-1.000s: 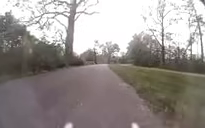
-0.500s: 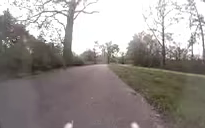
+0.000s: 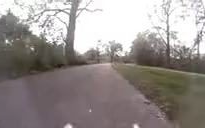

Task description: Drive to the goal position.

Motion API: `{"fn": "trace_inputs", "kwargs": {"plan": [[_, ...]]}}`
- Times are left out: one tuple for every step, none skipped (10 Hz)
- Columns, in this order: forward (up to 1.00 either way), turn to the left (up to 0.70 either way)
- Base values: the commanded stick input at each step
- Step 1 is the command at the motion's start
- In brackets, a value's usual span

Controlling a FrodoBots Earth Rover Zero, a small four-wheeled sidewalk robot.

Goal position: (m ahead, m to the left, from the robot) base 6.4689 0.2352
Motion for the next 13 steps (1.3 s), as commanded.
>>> {"fn": "trace_inputs", "kwargs": {"plan": [[1.0, 0.21], [1.0, 0.15], [1.0, 0.09], [1.0, 0.03], [1.0, 0.0], [1.0, 0.0], [1.0, 0.0], [1.0, 0.0], [1.0, 0.0], [1.0, 0.0], [1.0, 0.0], [1.0, 0.0], [1.0, 0.0]]}}
